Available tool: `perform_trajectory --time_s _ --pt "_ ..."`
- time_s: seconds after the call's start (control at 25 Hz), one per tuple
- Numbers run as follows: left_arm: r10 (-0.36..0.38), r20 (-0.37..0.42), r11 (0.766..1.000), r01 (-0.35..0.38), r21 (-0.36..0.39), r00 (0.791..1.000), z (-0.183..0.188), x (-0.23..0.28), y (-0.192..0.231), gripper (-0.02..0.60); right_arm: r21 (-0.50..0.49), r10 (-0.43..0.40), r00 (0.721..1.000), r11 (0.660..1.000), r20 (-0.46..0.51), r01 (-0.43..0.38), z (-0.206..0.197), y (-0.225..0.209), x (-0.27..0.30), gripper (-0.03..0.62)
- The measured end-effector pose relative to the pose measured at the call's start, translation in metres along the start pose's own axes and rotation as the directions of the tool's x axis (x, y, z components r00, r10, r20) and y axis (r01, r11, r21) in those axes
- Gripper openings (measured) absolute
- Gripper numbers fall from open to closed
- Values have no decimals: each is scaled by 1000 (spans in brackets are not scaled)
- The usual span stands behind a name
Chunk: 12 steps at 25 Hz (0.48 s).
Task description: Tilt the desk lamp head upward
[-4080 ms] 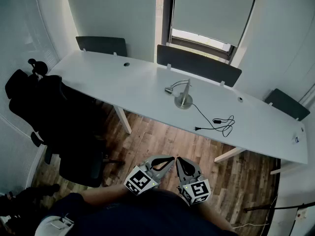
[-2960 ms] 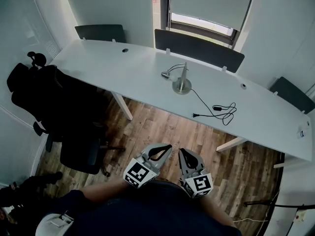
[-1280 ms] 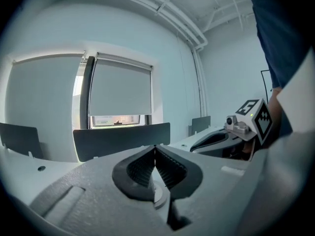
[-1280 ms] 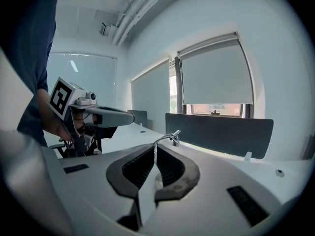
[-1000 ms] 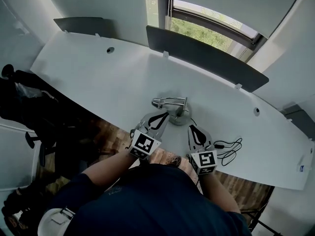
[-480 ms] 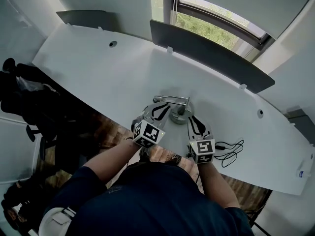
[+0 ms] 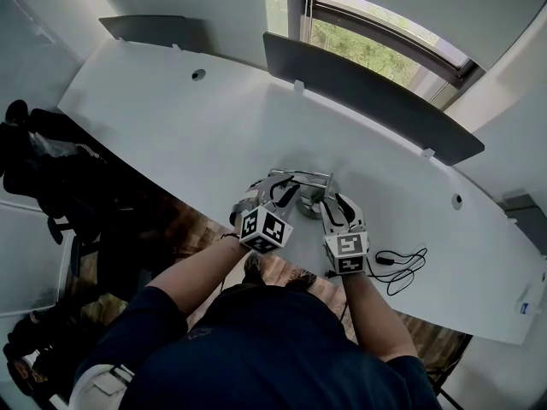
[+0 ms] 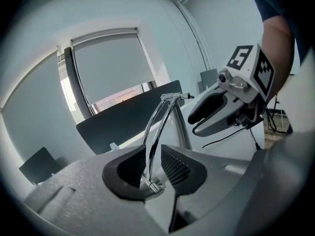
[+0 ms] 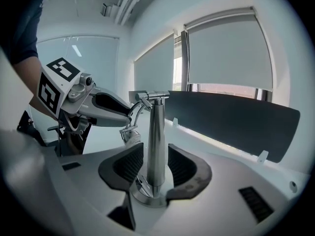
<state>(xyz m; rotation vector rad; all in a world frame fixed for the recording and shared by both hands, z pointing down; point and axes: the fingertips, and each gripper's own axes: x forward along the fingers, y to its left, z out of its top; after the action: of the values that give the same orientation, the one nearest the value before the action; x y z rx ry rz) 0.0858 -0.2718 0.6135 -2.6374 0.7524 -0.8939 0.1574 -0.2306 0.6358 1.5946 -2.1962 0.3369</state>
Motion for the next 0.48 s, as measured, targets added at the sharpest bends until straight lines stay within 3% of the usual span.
perform_trajectory --time_s 0.2,0.48 --pt "24 -33 998 -22 66 999 -6 8 -1 80 -30 12 1000 999 6 -12 3 4 17 169" --pt "56 -65 994 -49 97 996 -9 16 1 74 -55 -5 1000 998 -12 4 7 2 35 170"
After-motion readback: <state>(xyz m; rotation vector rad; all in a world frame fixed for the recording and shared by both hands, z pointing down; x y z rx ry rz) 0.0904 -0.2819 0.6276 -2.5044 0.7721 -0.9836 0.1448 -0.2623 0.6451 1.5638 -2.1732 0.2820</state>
